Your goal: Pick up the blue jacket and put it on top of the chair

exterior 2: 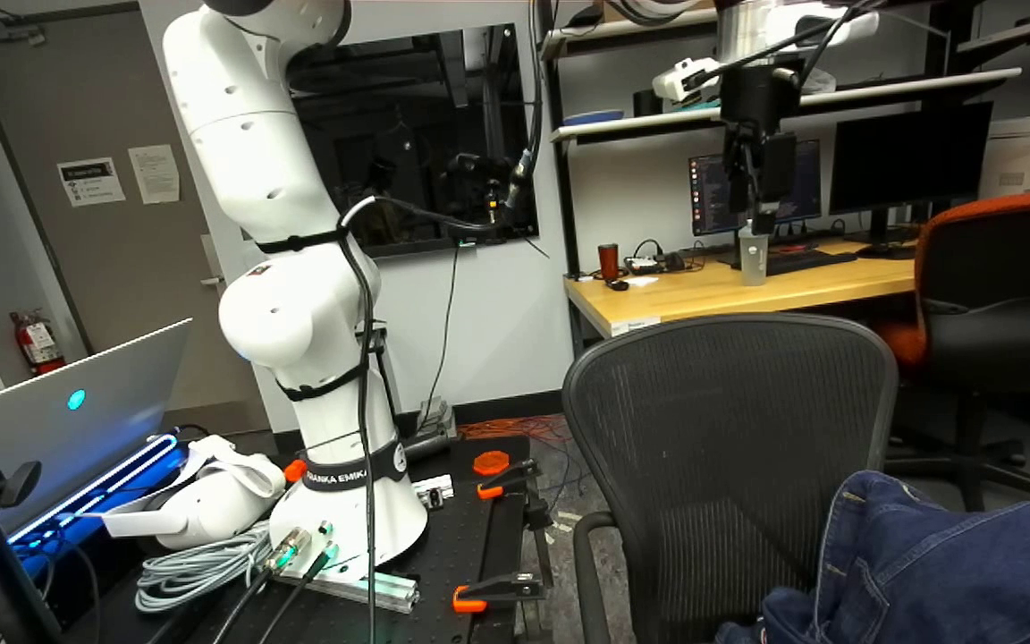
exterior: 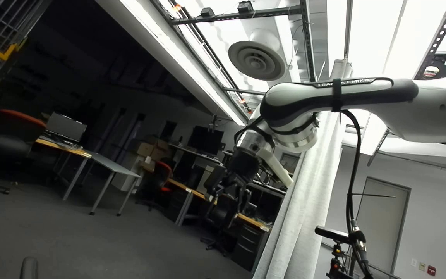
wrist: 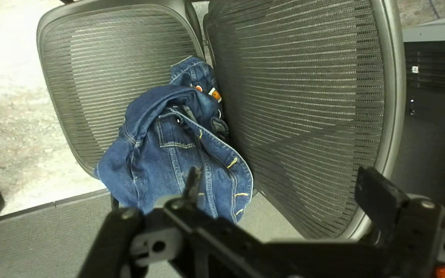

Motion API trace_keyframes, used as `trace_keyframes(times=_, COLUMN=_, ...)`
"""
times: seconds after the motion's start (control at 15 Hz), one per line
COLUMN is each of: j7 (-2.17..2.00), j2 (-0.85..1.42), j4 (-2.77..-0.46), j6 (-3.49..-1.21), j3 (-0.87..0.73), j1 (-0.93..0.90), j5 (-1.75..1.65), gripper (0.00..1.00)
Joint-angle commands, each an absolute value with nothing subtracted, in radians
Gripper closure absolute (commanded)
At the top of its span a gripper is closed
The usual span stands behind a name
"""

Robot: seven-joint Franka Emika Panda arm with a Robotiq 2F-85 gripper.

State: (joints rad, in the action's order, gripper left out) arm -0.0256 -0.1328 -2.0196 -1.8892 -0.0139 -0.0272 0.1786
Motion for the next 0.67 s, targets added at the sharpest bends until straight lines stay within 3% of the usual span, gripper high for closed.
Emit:
trace_keyframes(times=0.0, j7=-0.025, j2=-0.132, j4=-2.016, j6=-1.887, j3=-0.008, j1=-0.02, j5=0.179, gripper=0.0)
trace_keyframes(times=0.6, j7=-0.027, j2=0.051, j4=-1.955, j6=-1.917, j3=-0.004, j1=-0.017, j5=0.021, gripper=0.0)
